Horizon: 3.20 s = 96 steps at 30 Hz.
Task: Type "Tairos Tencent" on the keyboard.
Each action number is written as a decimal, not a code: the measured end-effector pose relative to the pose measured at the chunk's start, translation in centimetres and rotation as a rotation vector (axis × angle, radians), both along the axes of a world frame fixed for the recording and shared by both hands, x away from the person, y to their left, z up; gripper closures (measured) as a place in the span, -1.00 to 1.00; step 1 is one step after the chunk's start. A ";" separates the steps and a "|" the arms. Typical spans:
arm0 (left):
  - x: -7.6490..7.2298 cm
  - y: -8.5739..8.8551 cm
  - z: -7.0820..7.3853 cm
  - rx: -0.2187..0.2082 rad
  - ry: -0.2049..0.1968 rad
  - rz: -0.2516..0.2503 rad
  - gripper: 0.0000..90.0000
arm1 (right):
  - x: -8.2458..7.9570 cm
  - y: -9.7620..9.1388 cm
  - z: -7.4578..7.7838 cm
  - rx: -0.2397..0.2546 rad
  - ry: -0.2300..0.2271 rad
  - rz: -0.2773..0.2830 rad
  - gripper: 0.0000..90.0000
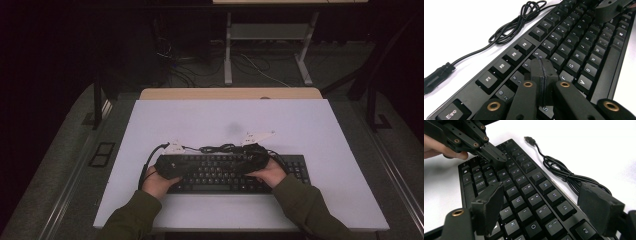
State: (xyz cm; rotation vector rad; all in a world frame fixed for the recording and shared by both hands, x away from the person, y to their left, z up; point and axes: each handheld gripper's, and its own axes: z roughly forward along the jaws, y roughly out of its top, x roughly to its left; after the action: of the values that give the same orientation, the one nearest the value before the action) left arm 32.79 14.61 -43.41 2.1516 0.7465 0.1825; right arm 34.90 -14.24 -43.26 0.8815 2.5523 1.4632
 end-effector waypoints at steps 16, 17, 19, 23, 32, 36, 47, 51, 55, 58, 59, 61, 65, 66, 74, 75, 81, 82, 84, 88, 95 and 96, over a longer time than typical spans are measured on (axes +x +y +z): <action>0.0 0.0 -0.3 0.002 0.008 -0.003 0.98 | 0.0 0.0 0.0 -0.004 0.000 0.002 -0.55; 0.0 0.0 -0.2 0.001 0.009 -0.004 0.98 | 0.0 0.0 0.0 -0.003 -0.001 0.000 -0.55; 0.0 0.0 -0.2 -0.003 0.010 -0.001 0.98 | 0.0 0.0 0.0 -0.002 -0.001 0.000 -0.55; -0.1 0.0 -0.1 -0.005 0.007 -0.001 0.98 | 0.0 0.0 0.0 0.001 0.000 0.001 -0.55; -0.2 0.1 0.1 -0.019 0.002 0.003 0.98 | 0.0 0.0 0.1 0.002 -0.004 0.000 -0.55; -0.3 0.2 0.3 -0.029 0.002 0.002 0.98 | 0.0 0.0 0.1 0.004 -0.005 -0.001 -0.55; -0.7 0.4 0.9 -0.075 0.007 0.013 0.72 | -0.5 -0.1 0.8 0.004 0.009 0.031 -0.23; -0.8 0.4 1.0 -0.096 0.010 0.019 0.57 | -0.7 -0.1 0.9 0.005 0.014 0.056 0.01; -0.8 0.4 1.1 -0.101 0.007 0.030 0.39 | -1.0 0.2 0.9 -0.002 0.014 0.088 0.26; -0.8 0.3 1.1 -0.107 0.005 0.035 0.27 | -1.3 0.5 0.9 -0.004 0.017 0.111 0.44; -0.8 0.3 1.1 -0.104 0.001 0.037 0.22 | -1.4 0.6 0.9 -0.006 0.018 0.119 0.50; -0.8 0.2 1.0 -0.108 0.004 0.043 0.15 | -1.5 0.8 0.8 -0.013 0.021 0.129 0.62; -0.8 0.2 0.9 -0.109 0.004 0.049 0.03 | -1.8 1.1 0.7 -0.024 0.028 0.154 0.84; -0.8 0.2 0.8 -0.107 0.004 0.050 0.01 | -1.8 1.2 0.7 -0.027 0.028 0.162 0.88; -0.8 0.0 0.6 -0.112 0.005 0.056 -0.14 | -2.4 2.1 0.2 -0.041 0.041 0.203 0.98; -0.7 0.0 0.6 -0.109 0.004 0.054 -0.15 | -2.4 2.2 0.2 -0.047 0.044 0.207 0.98; -0.7 0.0 0.5 -0.107 0.002 0.054 -0.18 | -2.7 2.7 -0.1 -0.069 0.043 0.218 0.98; -0.7 0.0 0.5 -0.108 0.002 0.055 -0.19 | -2.7 2.7 -0.2 -0.073 0.045 0.219 0.98; -0.7 0.0 0.5 -0.107 -0.002 0.055 -0.20 | -2.8 2.9 -0.3 -0.078 0.049 0.222 0.98; -0.7 0.0 0.5 -0.107 -0.002 0.057 -0.21 | -2.9 3.1 -0.5 -0.090 0.048 0.227 0.98; -0.7 0.0 0.5 -0.103 -0.005 0.057 -0.22 | -3.0 3.4 -0.9 -0.118 0.056 0.226 0.98; -0.7 -0.1 0.5 -0.104 -0.005 0.057 -0.22 | -3.0 3.4 -0.9 -0.120 0.058 0.226 0.98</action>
State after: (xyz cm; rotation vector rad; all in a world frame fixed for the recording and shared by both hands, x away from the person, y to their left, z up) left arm 32.11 14.55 -42.92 2.0327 0.7975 0.1756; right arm 31.90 -10.80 -44.11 0.6460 2.8273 1.3357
